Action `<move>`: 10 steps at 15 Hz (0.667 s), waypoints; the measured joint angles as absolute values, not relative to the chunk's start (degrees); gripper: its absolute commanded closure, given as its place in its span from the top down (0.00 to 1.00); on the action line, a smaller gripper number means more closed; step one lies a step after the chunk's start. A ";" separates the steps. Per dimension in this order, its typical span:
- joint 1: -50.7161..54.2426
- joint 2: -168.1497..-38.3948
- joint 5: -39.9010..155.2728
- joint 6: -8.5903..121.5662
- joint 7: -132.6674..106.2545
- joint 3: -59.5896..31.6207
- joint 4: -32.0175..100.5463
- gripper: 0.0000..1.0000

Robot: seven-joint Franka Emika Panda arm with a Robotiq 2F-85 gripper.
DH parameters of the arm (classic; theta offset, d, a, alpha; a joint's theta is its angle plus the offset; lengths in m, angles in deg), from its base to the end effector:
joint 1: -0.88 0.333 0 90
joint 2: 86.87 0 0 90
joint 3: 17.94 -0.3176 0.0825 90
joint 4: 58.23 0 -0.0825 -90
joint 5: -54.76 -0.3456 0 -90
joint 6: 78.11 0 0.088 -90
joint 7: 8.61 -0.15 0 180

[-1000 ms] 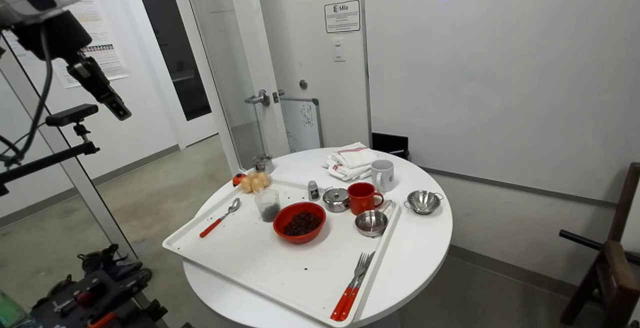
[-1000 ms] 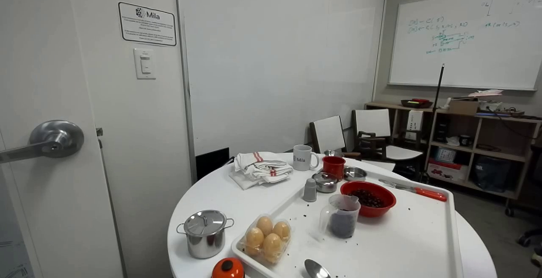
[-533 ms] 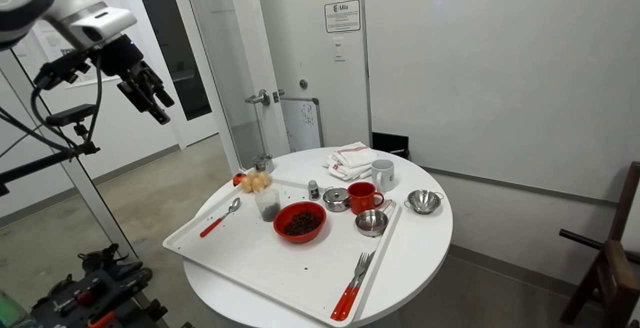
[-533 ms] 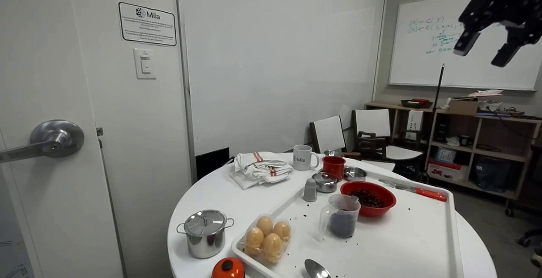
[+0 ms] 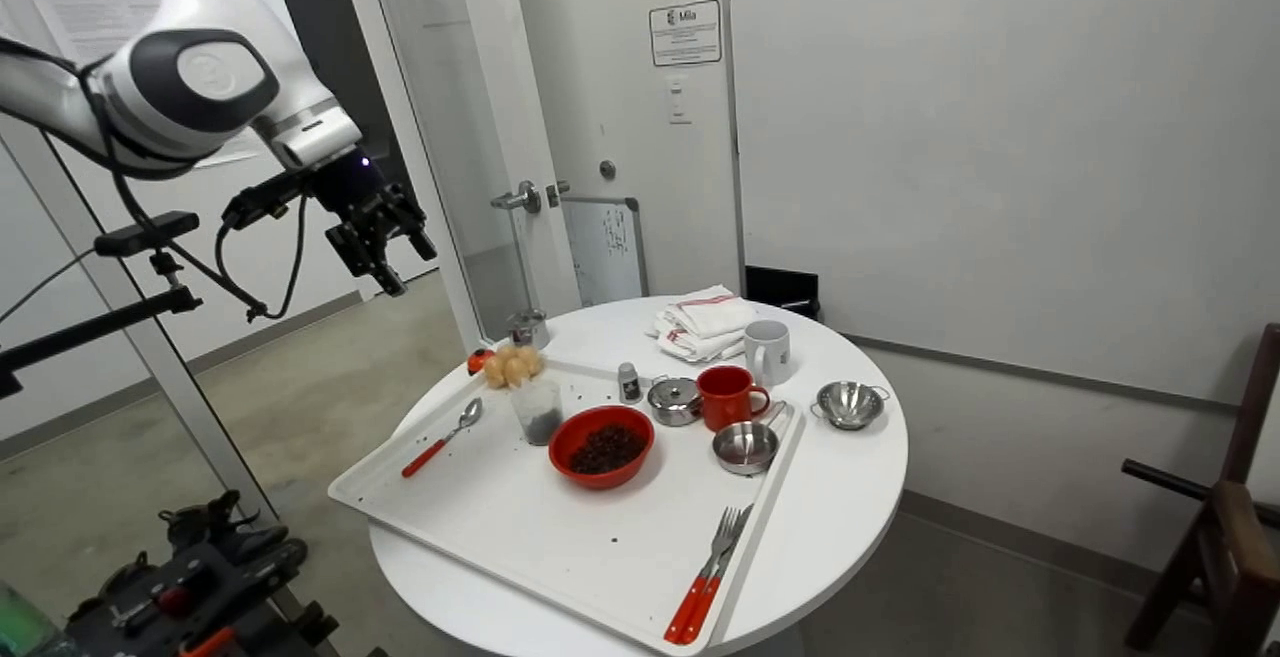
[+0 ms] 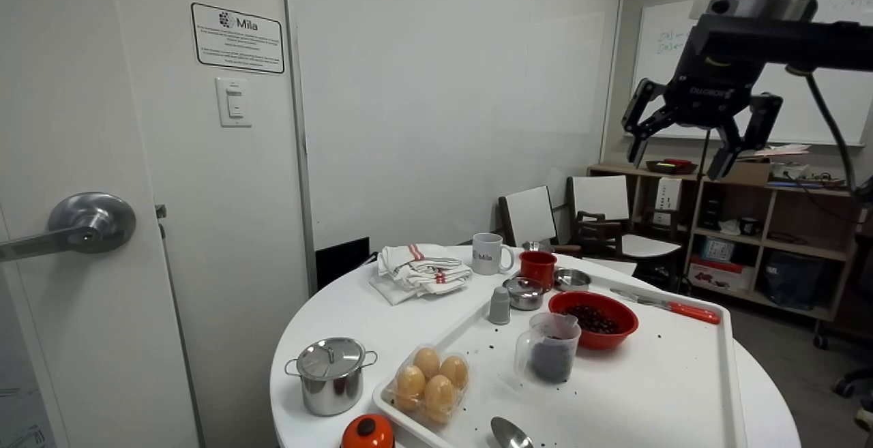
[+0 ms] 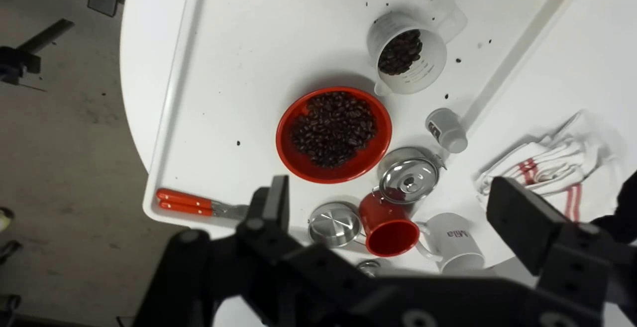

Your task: Pour some of the contents in the clear jar into the red bowl

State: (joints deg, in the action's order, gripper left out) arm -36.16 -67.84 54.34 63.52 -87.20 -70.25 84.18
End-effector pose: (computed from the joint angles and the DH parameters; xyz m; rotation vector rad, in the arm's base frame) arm 0.4319 0.1150 0.3676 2.6036 -1.6183 0.4919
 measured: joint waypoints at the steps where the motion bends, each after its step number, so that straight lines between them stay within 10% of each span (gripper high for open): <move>1: -40.07 -69.44 55.92 63.49 -91.19 -73.87 82.96 1.00; 10: -38.97 -73.40 63.79 63.05 -103.57 -71.91 82.64 1.00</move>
